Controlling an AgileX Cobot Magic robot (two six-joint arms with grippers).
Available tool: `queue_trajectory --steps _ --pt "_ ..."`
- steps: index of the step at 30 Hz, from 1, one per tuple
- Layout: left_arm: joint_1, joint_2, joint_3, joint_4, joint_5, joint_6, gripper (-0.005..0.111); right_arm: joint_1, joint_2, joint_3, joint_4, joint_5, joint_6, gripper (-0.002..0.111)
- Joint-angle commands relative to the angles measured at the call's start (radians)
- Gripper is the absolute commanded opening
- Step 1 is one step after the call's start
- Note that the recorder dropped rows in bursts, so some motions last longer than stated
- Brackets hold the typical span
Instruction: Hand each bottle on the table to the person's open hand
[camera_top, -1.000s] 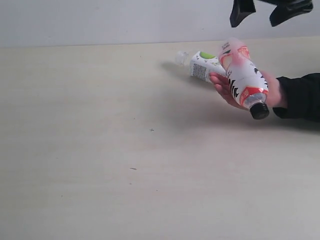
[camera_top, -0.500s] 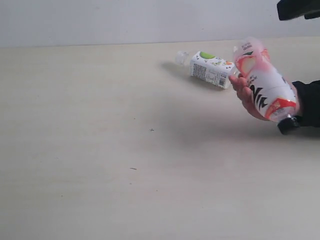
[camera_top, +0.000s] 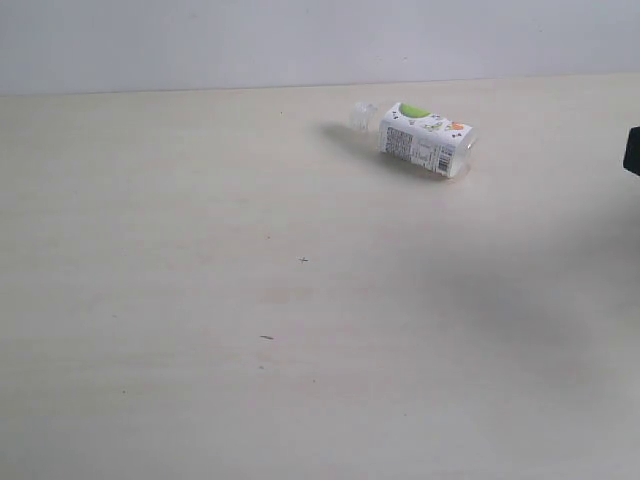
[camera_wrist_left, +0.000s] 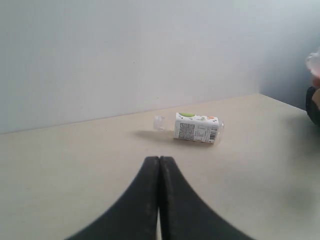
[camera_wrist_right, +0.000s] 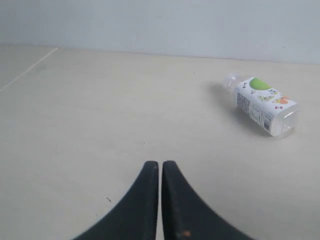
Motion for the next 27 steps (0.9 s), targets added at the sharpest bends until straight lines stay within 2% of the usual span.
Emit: queue_trajectory --steps 1,27 --pt "0.003 -0.006 0.005 0.000 -0.005 0.003 0.000 -0.002 -0.065 0.008 0.015 -0.026 -0.012 0.003" --pt "0.003 -0.006 0.005 0.000 -0.005 0.003 0.000 -0.002 -0.088 0.008 0.021 -0.026 -0.005 0.003"
